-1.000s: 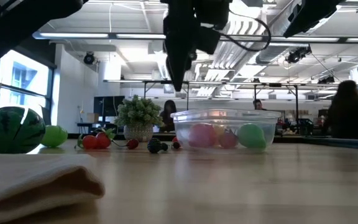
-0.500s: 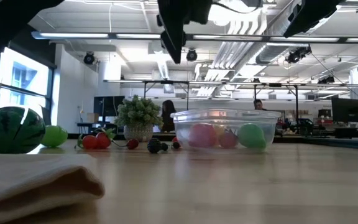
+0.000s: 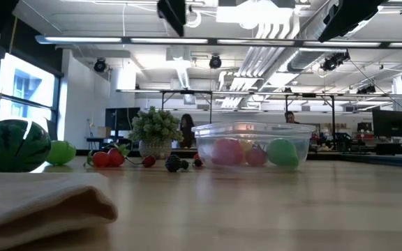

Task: Pick and placing Produce into tupperware
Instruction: Put the cabbage into the transparent bin

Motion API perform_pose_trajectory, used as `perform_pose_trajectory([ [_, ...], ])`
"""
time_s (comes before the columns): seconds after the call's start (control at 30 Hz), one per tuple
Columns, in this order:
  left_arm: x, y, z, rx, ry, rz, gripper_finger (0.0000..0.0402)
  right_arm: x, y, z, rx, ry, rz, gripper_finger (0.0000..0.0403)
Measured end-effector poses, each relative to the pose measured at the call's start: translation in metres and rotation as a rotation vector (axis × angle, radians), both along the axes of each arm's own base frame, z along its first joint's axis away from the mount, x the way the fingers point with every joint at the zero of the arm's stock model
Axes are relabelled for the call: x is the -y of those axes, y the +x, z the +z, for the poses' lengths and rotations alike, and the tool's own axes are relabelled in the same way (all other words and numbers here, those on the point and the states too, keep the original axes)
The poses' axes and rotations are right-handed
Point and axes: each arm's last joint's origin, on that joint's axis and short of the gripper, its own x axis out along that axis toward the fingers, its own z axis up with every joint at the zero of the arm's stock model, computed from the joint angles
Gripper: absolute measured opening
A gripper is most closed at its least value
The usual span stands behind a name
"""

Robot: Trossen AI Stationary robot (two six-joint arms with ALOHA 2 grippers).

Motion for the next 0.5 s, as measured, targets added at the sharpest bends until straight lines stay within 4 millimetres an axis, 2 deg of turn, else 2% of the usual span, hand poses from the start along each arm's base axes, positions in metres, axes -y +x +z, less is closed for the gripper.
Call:
perform_pose_trajectory([
  [0.1,0.0,-0.025,-0.007,-0.065,0.017,0.074,0.026,0.0,0.0,0.0,0.0,0.0,0.0,0.0034],
  [0.23,0.006,-0.058,-0.031,-0.151,-0.016,0.157,0.0259,0.0,0.0,0.0,0.0,0.0,0.0,0.0034],
  [0.5,0.026,-0.121,-0.086,-0.052,-0.106,0.225,0.026,0.0,0.0,0.0,0.0,0.0,0.0,0.0034],
])
